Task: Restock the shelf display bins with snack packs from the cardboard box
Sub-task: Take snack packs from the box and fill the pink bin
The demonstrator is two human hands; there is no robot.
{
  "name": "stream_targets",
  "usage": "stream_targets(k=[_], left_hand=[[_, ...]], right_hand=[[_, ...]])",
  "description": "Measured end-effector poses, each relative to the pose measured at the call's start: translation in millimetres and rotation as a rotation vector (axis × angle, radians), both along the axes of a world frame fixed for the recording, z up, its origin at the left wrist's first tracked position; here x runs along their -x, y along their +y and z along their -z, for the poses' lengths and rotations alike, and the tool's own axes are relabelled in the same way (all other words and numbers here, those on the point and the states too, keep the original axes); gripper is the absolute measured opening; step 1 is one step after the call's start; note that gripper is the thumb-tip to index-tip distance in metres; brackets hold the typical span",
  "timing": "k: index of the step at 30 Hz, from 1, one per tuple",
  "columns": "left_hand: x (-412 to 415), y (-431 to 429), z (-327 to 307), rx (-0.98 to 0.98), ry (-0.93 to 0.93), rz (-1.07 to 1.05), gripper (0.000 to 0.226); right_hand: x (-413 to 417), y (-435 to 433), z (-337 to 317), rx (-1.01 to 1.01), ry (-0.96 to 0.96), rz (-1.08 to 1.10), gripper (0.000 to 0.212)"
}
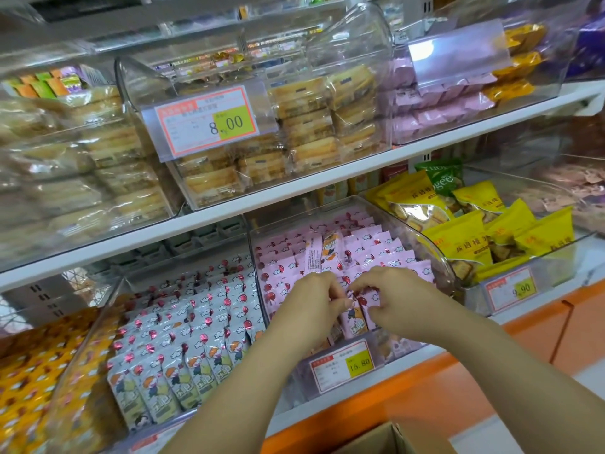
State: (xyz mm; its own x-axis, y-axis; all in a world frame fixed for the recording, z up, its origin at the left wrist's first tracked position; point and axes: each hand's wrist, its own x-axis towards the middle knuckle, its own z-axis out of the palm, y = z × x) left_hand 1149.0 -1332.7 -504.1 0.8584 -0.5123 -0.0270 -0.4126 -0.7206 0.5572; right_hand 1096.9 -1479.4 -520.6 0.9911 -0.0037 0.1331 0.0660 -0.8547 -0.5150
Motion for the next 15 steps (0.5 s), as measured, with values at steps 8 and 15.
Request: stream_targets(k=[8, 15], left_hand=[[-18.2, 24.8, -17.1, -0.360, -0.390, 0.106, 0.022], [-17.8, 39.7, -1.8, -0.433, -0.584, 0.235, 0.020]], right_hand=[[-2.8, 9.7, 8.1, -0.031, -0.064, 0.041, 0.028], [-3.0, 11.1, 7.4, -0.015, -0.027, 0.007, 0.028]])
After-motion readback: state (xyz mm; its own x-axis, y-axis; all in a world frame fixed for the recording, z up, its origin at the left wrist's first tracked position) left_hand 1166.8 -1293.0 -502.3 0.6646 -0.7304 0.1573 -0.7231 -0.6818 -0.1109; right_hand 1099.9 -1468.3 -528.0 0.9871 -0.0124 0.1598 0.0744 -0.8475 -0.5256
